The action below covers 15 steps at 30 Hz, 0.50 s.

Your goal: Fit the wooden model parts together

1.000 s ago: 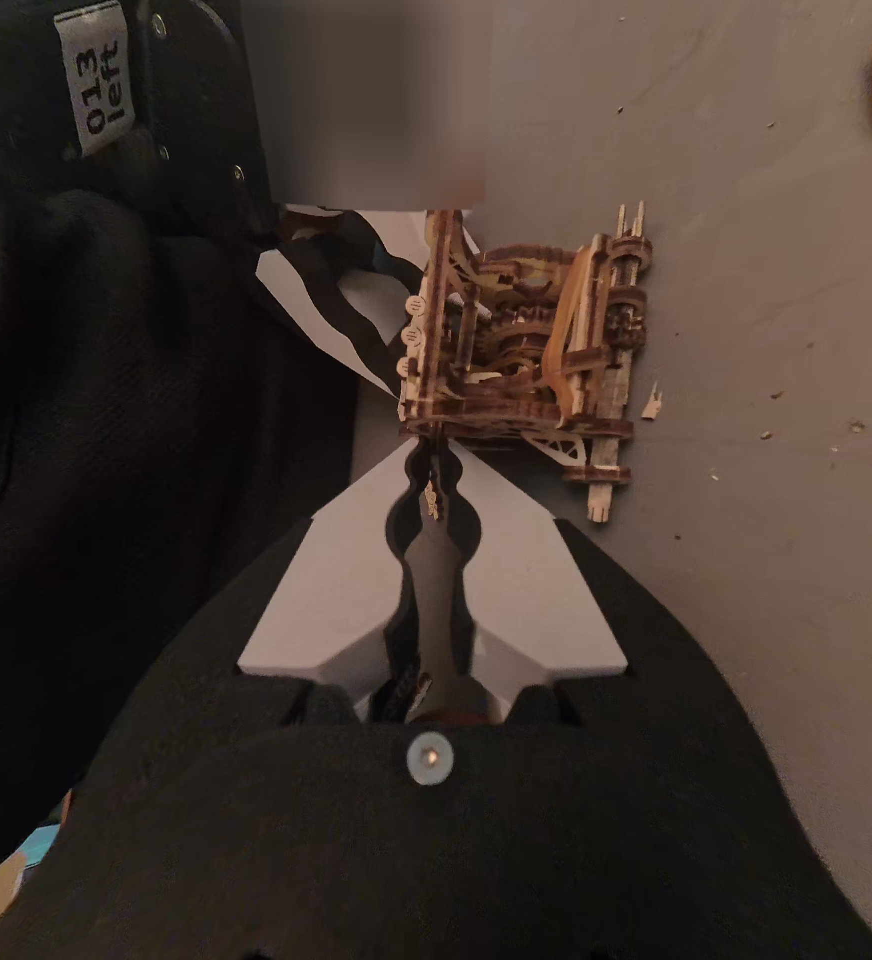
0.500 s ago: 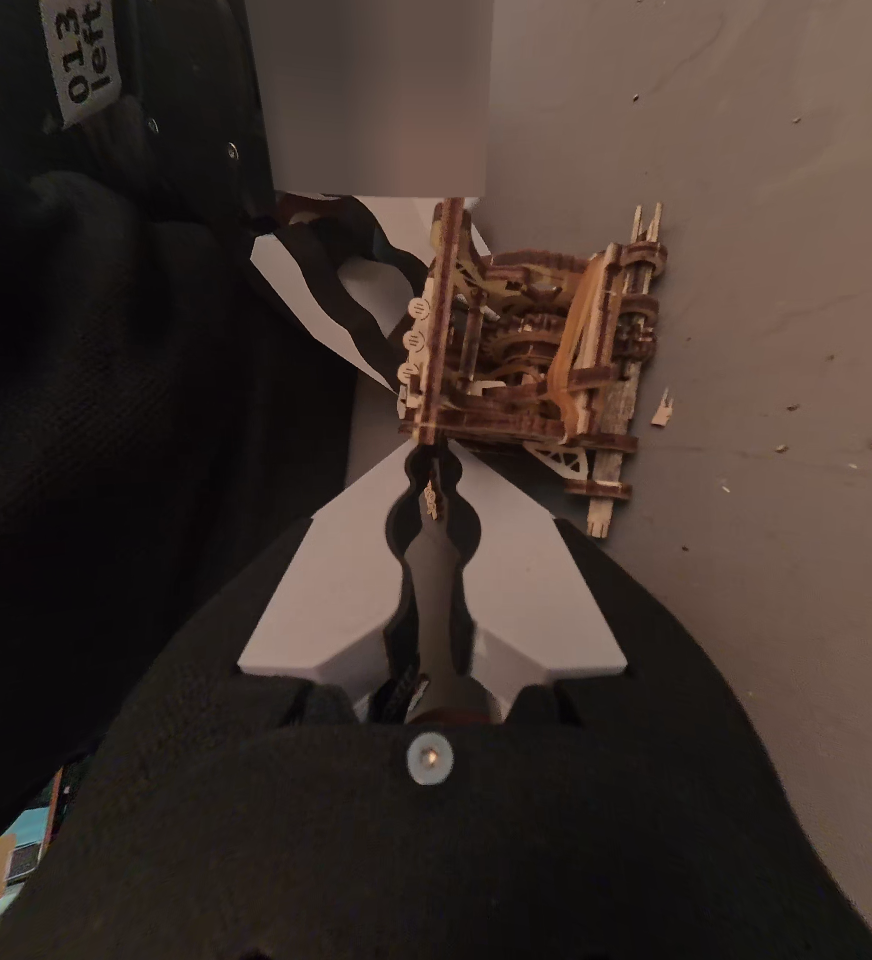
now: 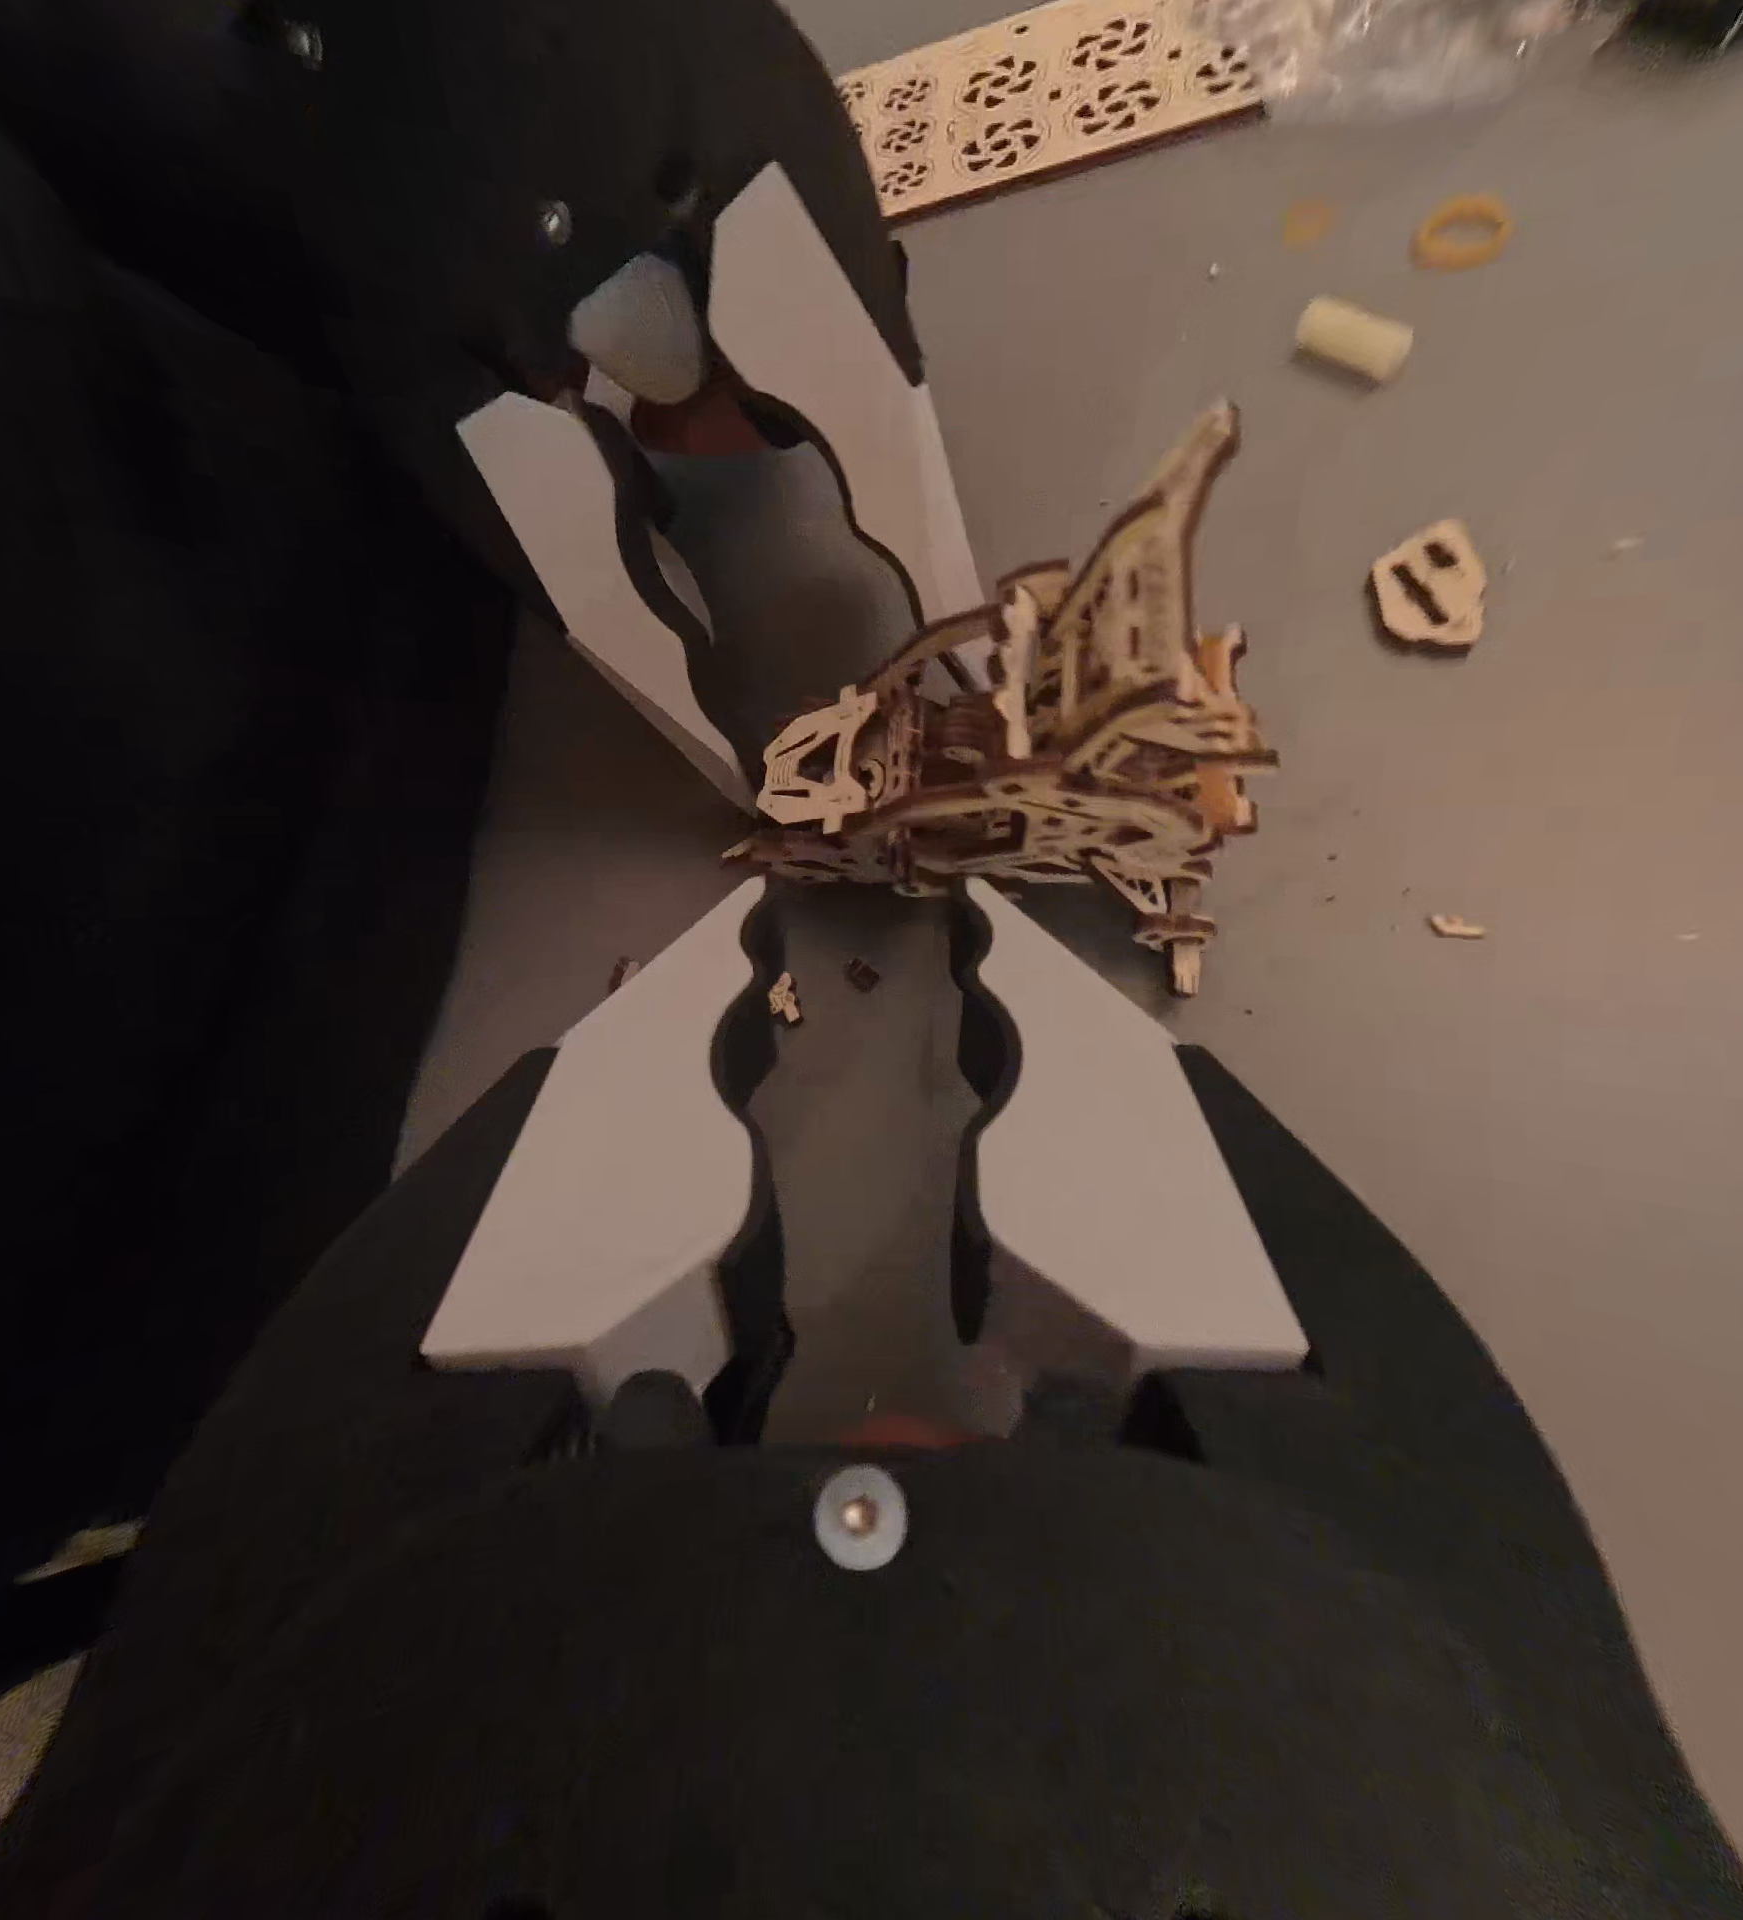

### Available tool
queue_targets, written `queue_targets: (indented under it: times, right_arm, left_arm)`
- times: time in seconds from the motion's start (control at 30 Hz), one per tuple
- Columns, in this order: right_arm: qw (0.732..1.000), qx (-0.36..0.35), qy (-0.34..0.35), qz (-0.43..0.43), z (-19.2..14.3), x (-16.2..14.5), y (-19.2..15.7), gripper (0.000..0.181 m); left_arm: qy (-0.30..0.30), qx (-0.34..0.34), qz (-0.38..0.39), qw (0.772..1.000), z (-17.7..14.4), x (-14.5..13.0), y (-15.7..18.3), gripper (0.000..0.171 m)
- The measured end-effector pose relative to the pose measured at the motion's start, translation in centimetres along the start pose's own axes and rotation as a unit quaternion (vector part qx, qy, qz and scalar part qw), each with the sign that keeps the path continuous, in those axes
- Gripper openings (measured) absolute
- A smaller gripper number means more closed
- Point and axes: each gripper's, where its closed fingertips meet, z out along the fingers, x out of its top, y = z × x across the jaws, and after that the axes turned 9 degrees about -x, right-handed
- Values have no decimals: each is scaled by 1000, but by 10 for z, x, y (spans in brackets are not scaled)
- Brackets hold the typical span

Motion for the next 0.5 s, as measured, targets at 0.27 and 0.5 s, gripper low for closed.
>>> queue_targets:
  times: [0.27, 0.5]
  right_arm:
    - [977, -157, -11, -142, 18, -5, -6, 37]
    - [974, -182, -11, -133, 22, -8, -6, 41]
  left_arm:
    - [6, 5, -1, 1000, 1, 1, 0, 50]
    - [10, 6, 0, 1000, 1, 2, 0, 51]
